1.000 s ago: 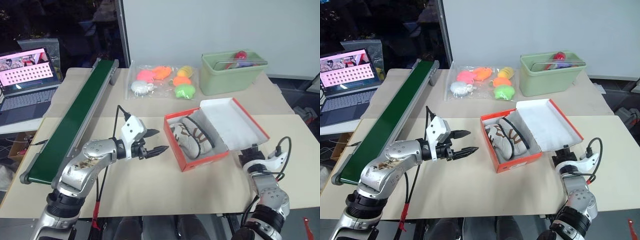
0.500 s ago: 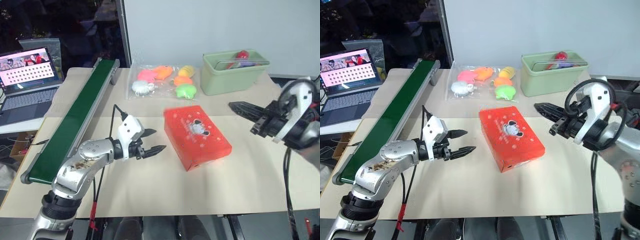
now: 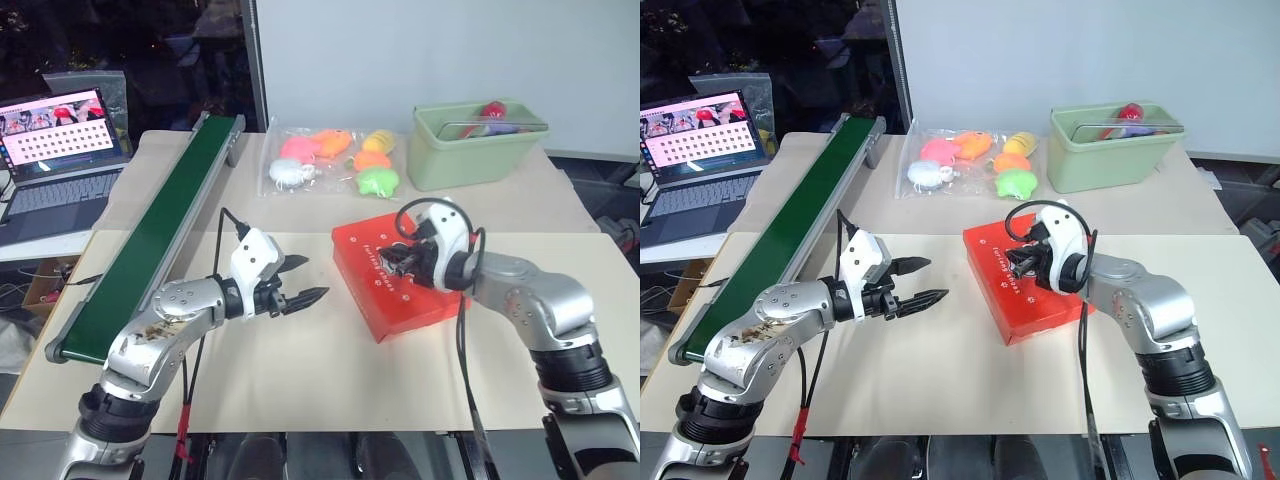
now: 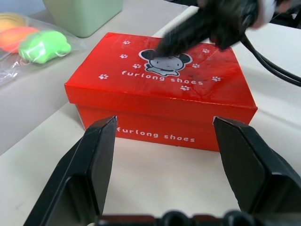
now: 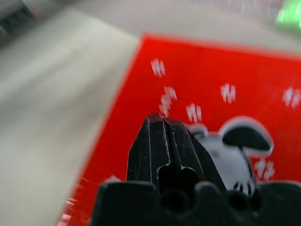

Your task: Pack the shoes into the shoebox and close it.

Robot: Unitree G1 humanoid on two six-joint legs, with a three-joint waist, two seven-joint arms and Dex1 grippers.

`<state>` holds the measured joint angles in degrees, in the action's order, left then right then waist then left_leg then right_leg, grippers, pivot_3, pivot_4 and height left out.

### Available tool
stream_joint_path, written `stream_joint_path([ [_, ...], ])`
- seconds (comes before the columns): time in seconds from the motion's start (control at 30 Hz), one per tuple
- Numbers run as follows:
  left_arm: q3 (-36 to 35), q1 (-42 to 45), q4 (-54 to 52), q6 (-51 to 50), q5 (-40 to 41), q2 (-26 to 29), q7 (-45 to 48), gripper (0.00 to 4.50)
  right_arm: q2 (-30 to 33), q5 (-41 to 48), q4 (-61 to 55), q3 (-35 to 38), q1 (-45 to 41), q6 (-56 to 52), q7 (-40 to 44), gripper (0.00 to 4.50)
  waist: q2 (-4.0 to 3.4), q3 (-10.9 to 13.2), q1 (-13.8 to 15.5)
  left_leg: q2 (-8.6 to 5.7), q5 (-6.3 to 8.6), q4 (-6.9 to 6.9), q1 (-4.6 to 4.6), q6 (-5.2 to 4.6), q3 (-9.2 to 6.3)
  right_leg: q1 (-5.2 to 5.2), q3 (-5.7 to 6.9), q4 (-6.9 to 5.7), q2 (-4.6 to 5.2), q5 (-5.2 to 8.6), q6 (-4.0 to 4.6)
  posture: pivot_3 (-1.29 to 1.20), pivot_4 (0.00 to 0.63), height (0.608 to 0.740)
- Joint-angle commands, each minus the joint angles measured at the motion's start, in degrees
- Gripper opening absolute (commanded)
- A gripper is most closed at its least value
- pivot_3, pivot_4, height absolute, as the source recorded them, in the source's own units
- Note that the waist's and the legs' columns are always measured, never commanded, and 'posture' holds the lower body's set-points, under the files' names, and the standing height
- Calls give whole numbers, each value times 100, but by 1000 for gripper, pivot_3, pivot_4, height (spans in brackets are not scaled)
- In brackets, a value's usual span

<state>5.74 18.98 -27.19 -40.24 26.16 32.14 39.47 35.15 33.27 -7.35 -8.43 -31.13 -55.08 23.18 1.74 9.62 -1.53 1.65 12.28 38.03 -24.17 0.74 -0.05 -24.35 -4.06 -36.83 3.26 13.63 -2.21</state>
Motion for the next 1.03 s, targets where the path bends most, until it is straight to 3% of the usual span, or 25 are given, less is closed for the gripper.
stream_joint_path([
  [0.03,-134,-2,-265,-25,76,40,-44,3478,-51,-238,16,-315,156,-285,161,48,1,-2,8,0,0,0,6,0,1,3,-1,-6,0,0,0,0,150,729],
  [0.27,-160,-72,-297,-14,68,48,-128,3478,-295,-450,38,-450,226,-503,257,48,18,-16,-37,10,0,0,55,0,1,47,-1,-6,-12,3,1,0,150,729],
  [0.43,-243,-112,-222,72,62,-3,-237,3478,-453,-568,-37,-162,130,-372,226,48,24,-21,-89,11,1,-1,58,0,1,50,-2,-6,-13,3,2,0,150,729],
  [0.63,-576,-205,366,476,-305,-382,-923,3478,-903,639,-410,2201,-295,-660,-149,48,21,-18,-78,8,0,-1,40,0,2,27,-7,-16,-11,1,4,0,150,729],
  [0.73,-1020,-74,699,568,-376,-677,-1448,3478,-835,727,-362,2938,-336,-425,-414,48,22,-17,-34,5,0,-1,28,0,0,19,-4,-13,-7,1,4,0,150,729],
  [1.03,-1399,-106,882,864,-572,-1018,-1941,3478,-720,-258,-408,2945,366,376,-1067,48,21,-17,11,5,1,-3,29,0,4,19,-5,-14,-6,1,4,0,150,729],
])
